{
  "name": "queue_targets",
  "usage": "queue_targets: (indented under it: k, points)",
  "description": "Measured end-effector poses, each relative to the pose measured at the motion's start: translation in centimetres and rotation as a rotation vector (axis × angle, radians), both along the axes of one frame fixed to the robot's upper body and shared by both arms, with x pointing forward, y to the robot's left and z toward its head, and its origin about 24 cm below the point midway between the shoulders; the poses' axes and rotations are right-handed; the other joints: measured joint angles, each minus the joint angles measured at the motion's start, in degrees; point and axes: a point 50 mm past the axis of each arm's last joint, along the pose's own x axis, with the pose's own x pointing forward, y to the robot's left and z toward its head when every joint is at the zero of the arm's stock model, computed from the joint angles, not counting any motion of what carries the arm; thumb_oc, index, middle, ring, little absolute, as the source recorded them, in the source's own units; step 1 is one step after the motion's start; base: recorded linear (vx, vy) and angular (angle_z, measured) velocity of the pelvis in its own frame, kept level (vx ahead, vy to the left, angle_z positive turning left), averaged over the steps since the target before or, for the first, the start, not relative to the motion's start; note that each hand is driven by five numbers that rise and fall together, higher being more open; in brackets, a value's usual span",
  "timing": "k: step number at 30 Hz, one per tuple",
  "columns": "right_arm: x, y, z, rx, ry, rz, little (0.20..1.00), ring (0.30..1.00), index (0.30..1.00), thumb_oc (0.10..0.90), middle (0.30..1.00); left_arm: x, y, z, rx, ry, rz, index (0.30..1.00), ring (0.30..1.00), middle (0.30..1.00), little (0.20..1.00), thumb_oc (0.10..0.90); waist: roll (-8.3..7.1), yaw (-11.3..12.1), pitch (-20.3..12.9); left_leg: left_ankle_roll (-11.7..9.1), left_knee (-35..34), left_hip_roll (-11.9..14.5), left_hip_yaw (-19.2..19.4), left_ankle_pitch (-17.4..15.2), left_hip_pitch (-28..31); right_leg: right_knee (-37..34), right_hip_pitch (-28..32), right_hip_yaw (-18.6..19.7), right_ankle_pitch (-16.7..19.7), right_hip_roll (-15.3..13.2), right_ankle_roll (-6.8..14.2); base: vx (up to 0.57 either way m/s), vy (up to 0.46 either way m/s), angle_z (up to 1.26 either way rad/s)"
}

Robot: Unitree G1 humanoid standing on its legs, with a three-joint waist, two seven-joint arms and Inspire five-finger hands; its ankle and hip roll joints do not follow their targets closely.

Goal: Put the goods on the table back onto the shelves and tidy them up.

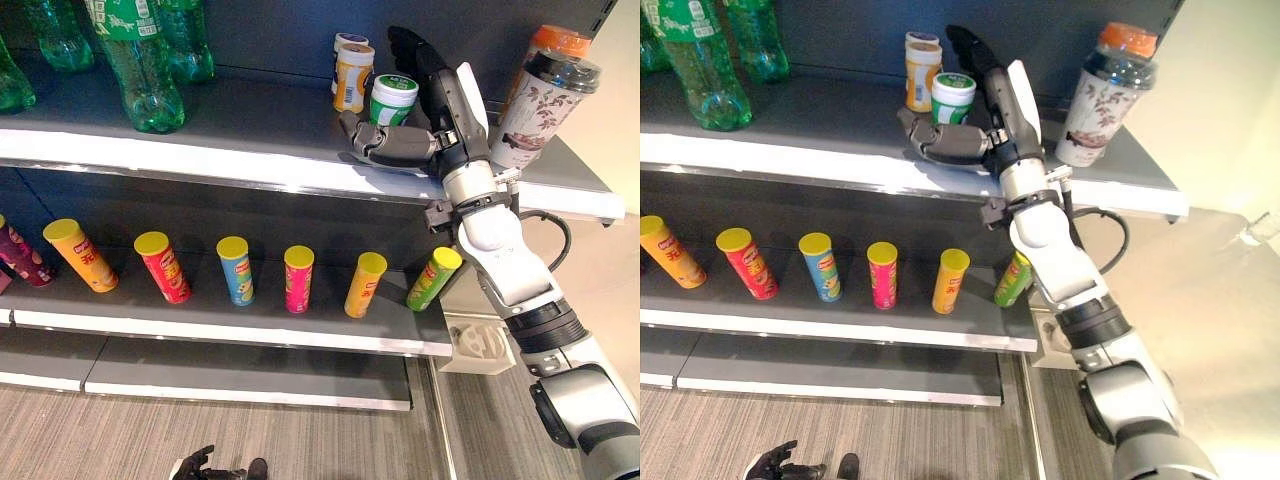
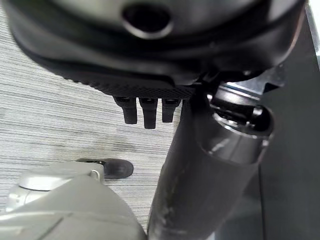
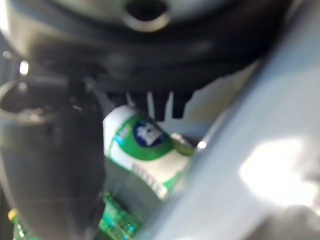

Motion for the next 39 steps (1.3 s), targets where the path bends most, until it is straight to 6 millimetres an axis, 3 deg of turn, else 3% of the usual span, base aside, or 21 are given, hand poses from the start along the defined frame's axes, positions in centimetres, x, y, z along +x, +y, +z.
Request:
queue_targets:
  k: [11,19,39]
  points:
    - [0.0,0.1,-0.1,0.008,0.002,-0.004,0.900,0.900,0.900,0.800,0.900,-0.6,0.4,-0.4,0.024,0.047,0.027,0.900,0.900,0.900,0.900,0.800,-0.20,0.90,-0.13,0.00,0.00,-0.06,0.00,0.00,0.06,0.00,0.08,-0.02,0.03,-0.05,0.04,0.00,0.000,0.00]
    - [0.1,1.4,-0.6,0.034,0.020,0.034,0.900,0.900,0.900,0.800,0.900,-0.7,0.6,-0.5,0.042,0.062,0.041,0.900,0.900,0.900,0.900,0.800,-1.38,1.05,-0.93,0.01,-0.01,-0.16,-0.05,-0.02,0.07,0.00,0.14,-0.15,0.00,-0.17,0.08,0.00,0.000,0.00]
    - [0.6,2.4,-0.6,0.070,0.031,0.046,0.900,0.900,0.900,0.800,0.900,-0.6,0.6,-0.5,0.044,0.062,0.041,0.900,0.900,0.900,0.900,0.800,-1.39,1.08,-0.93,0.08,-0.01,-0.40,-0.10,-0.05,0.08,0.00,0.18,-0.28,-0.04,-0.42,0.24,0.00,0.000,0.00]
